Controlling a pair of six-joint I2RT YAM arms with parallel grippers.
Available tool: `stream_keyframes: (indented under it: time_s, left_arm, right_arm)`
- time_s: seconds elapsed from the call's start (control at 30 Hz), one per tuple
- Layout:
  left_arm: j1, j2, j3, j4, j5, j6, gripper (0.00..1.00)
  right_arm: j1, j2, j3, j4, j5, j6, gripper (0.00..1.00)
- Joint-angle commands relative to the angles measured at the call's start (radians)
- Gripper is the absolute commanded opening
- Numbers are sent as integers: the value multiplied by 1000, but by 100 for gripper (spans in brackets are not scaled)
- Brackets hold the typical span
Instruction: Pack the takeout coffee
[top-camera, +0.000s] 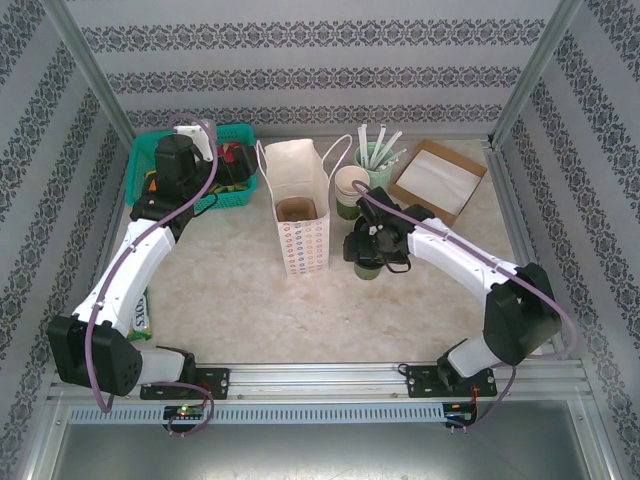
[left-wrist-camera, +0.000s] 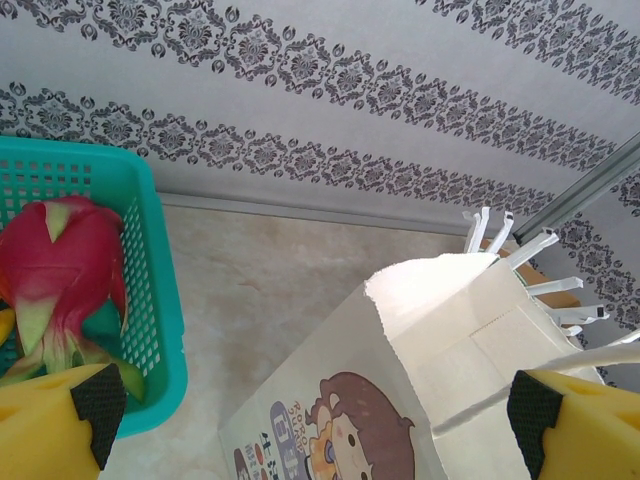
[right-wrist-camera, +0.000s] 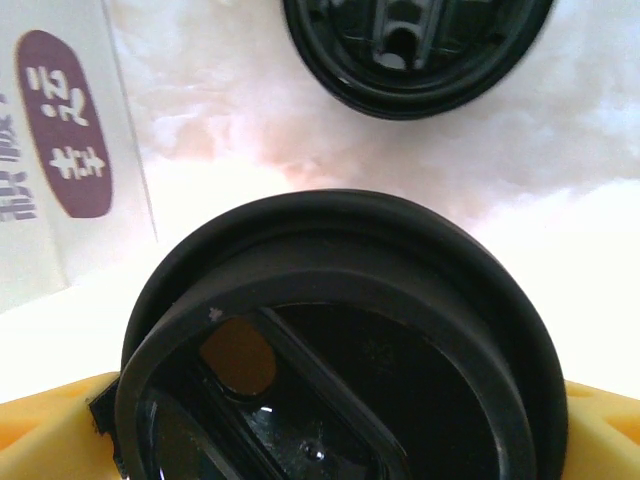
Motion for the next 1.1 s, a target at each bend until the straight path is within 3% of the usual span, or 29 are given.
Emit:
stream_keyframes:
  time_s: [0.0,0.5,1.07]
  left_arm:
    - [10,7,30,-25,1,-22,100]
    - [11,26,45,-31,4,-25,100]
    - [11,33,48,-44,6,-5,100]
  right_arm:
    - [-23,-37,-20,-86,37,7,92]
    - [-63,-97,-55,-92,-22,-35,98]
    - [-83,127,191,-333,-46,-33,98]
